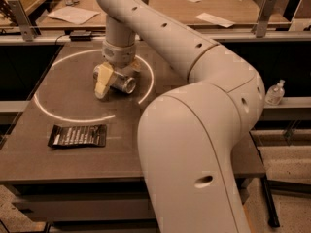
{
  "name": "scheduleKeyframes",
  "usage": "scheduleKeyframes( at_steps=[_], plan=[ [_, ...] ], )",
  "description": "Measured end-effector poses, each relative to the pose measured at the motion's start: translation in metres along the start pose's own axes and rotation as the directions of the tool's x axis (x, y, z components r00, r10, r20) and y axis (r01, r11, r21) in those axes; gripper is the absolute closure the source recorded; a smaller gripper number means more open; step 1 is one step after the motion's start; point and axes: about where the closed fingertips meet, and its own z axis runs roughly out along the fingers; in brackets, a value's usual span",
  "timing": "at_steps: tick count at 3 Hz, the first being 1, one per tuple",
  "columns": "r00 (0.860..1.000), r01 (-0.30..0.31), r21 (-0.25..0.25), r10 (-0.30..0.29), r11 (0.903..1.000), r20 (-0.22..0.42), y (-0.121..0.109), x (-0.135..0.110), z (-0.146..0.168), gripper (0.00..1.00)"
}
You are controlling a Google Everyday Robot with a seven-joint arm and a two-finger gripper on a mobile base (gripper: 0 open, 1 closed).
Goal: Place redbull can upright
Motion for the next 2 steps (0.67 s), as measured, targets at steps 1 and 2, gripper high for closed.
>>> scheduleKeyframes(
  at_steps=[1, 2],
  plan=[
    [1.0, 0.0, 0.0, 0.0, 1.0, -0.001, 0.0006, -0.0005, -0.005, 0.41],
    [1.0, 0.0, 0.0, 0.0, 1.0, 0.0, 0.0016, -0.0013, -0.0109, 0.63]
  ],
)
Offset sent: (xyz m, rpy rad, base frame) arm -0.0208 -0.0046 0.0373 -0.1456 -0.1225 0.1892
